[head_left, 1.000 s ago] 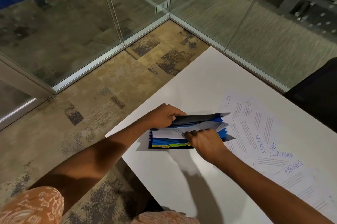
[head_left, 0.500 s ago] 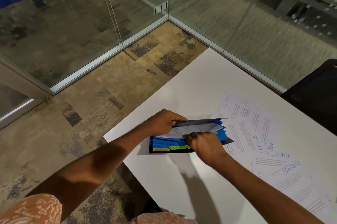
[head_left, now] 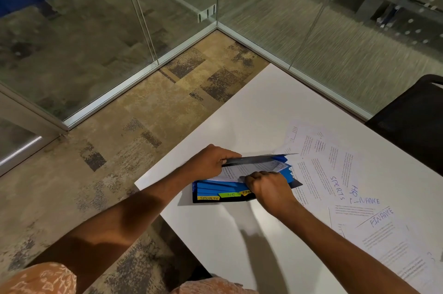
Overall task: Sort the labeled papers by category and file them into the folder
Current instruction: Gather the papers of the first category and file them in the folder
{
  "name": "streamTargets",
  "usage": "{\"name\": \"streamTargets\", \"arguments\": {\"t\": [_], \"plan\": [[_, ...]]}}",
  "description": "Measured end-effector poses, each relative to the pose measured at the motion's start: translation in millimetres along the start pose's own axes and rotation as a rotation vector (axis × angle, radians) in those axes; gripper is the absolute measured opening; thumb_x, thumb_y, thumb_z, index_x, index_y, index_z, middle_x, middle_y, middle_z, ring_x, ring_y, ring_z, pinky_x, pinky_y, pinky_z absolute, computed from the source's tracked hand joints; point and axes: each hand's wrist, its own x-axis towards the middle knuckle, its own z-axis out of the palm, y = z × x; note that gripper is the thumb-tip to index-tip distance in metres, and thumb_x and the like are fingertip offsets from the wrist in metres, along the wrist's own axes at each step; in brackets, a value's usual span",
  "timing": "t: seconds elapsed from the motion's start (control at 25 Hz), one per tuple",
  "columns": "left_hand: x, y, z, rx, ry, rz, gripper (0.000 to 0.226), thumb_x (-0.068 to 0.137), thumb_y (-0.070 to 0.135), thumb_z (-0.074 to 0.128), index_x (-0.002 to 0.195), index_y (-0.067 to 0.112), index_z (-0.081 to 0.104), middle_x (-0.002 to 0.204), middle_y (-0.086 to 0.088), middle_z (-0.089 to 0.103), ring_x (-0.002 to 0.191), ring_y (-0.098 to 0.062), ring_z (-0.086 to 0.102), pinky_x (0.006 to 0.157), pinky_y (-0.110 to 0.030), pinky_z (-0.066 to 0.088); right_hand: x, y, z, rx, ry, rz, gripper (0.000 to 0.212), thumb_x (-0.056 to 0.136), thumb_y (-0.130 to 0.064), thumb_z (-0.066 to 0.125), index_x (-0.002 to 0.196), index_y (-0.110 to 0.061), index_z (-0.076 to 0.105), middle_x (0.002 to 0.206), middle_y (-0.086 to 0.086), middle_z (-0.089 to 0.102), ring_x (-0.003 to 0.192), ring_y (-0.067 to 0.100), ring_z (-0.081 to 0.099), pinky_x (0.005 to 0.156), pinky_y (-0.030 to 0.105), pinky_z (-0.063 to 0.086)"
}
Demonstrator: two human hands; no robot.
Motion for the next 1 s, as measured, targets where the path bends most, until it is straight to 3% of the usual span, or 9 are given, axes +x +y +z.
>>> {"name": "streamTargets", "arguments": {"t": [0.08,0.16,0.28,0.44,0.6,0.72,0.84,1.0], "plan": [[-1,0,1,0.022,0.046,0.024,0.057,0.098,-0.011,0.059,0.146,0.018,0.063,0.136,0.001,0.068,0.113,-0.003,0.063,0.083,-0.001,0.051,0,2,-5,0.037,0.092,0.016,0.034,0.059,-0.007,0.091,0.087,-0.021,0.08,0.067,-0.002,0.069,0.054,0.022,0.067,0.046,0.026,0.047],[-1,-5,4,0.024,0.092,0.031,0.061,0.094,-0.012,0.06,0.147,0.019,0.063,0.138,0.001,0.068,0.117,-0.009,0.068,0.095,-0.019,0.059,0,6,-11,0.083,0.209,0.02,0.021,0.074,-0.001,0.067,0.084,-0.018,0.075,0.07,0.0,0.069,0.057,0.023,0.066,0.047,0.027,0.047],[0,-15,7,0.054,0.192,0.004,0.068,0.089,-0.014,0.06,0.149,0.019,0.061,0.139,-0.007,0.07,0.122,-0.023,0.07,0.101,-0.038,0.06,-4,17,-14,0.096,0.335,0.034,0.034,0.089,-0.004,0.044,0.094,-0.014,0.077,0.082,0.001,0.072,0.067,0.024,0.069,0.053,0.03,0.052],[3,-18,10,0.108,0.34,-0.05,0.071,0.09,-0.013,0.063,0.152,0.021,0.058,0.141,-0.008,0.069,0.124,-0.027,0.069,0.099,-0.042,0.061,-14,29,-5,0.081,0.349,0.086,0.034,0.089,0.001,0.048,0.1,-0.013,0.078,0.088,0.003,0.074,0.073,0.025,0.071,0.055,0.033,0.056],[11,-9,24,0.132,0.426,-0.155,0.066,0.096,-0.011,0.064,0.155,0.016,0.052,0.147,-0.011,0.063,0.133,-0.031,0.062,0.104,-0.04,0.058,-30,33,9,0.086,0.234,0.158,0.025,0.083,0.006,0.061,0.092,-0.013,0.075,0.084,0.007,0.073,0.077,0.029,0.074,0.057,0.035,0.059],[19,-4,41,0.142,0.416,-0.189,0.065,0.097,0.0,0.07,0.156,0.016,0.048,0.147,-0.013,0.059,0.136,-0.036,0.059,0.094,-0.047,0.064,-42,32,11,0.09,0.191,0.168,0.03,0.085,0.001,0.051,0.088,-0.016,0.075,0.08,0.002,0.072,0.073,0.027,0.072,0.054,0.031,0.056],[35,-9,62,0.15,0.377,-0.217,0.068,0.096,0.006,0.074,0.156,0.017,0.047,0.147,-0.012,0.057,0.139,-0.035,0.057,0.093,-0.049,0.064,-53,31,11,0.095,0.167,0.184,0.036,0.088,-0.005,0.043,0.089,-0.018,0.076,0.077,-0.001,0.07,0.067,0.024,0.069,0.05,0.027,0.051],[62,-23,87,0.183,0.337,-0.242,0.065,0.096,0.006,0.075,0.156,0.012,0.05,0.156,-0.012,0.055,0.143,-0.031,0.056,0.099,-0.043,0.062,-68,33,17,0.131,0.125,0.253,0.031,0.071,0.004,0.068,0.089,-0.02,0.075,0.073,-0.004,0.064,0.062,0.025,0.065,0.047,0.026,0.043]]}}
